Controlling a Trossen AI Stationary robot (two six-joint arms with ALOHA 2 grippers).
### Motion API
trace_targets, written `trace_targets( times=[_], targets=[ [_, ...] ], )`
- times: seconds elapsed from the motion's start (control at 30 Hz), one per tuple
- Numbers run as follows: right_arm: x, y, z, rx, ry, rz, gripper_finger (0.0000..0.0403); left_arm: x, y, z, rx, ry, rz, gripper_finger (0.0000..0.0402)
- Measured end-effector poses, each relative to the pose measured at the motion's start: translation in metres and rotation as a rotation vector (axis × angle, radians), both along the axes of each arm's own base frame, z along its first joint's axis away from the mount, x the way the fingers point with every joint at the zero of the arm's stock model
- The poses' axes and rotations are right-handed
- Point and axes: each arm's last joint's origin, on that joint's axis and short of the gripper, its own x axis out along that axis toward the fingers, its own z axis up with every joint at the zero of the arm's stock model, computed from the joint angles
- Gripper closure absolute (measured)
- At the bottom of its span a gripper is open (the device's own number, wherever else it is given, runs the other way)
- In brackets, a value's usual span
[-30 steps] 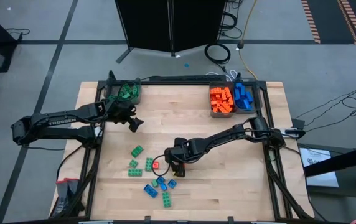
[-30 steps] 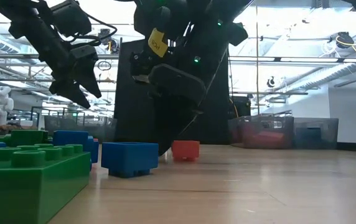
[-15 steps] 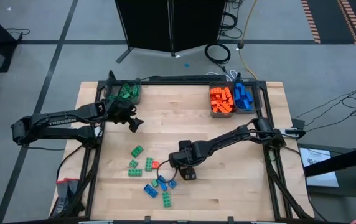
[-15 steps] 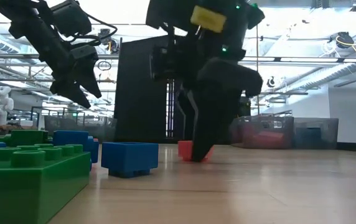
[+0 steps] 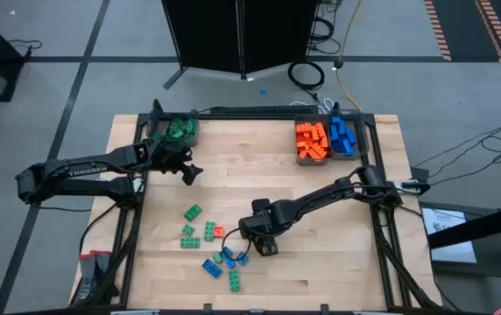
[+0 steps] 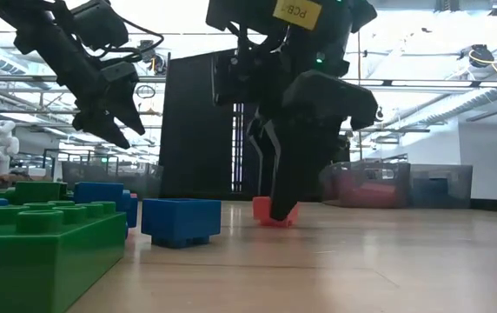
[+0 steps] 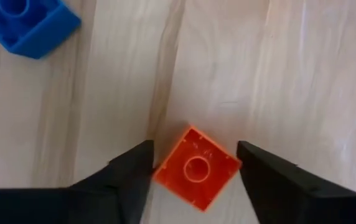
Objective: Sort blocks
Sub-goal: Put the orange game piece into the middle black bin
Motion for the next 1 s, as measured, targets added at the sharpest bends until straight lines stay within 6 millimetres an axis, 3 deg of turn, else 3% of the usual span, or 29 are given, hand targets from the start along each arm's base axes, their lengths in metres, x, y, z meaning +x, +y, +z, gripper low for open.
trace_targets(
  times=[0.2,0.37,0.5,0.63,0.77,0.87,1.0],
  targets=[
    [0.000,0.000,0.002,0.001,0.000,-0.001,0.0284,0.000,0.000,0.000,0.001,0.000,-0.001,0.0059],
    [-0.001,-0.007,0.004,-0.032,0.013,0.013,0.0288,0.000,0.000,0.000,0.005,0.001,0.003,0.0059],
    [-0.004,-0.028,0.021,-0.065,0.005,-0.009,0.0288,0.000,0.000,0.000,0.010,0.003,0.009,0.0059],
    [-0.014,-0.059,0.063,-0.139,-0.058,-0.054,0.0288,0.000,0.000,0.000,0.011,0.001,0.010,0.0059],
    [-0.034,-0.103,0.103,-0.222,-0.114,-0.133,0.0288,0.000,0.001,0.001,0.013,-0.004,0.011,0.0059],
    [-0.063,-0.140,0.125,-0.276,-0.135,-0.230,0.0288,0.000,0.001,0.001,0.011,-0.005,0.012,0.0059],
    [-0.113,-0.186,0.132,-0.295,-0.136,-0.382,0.0288,0.000,0.001,0.001,0.011,-0.005,0.013,0.0059]
  ],
)
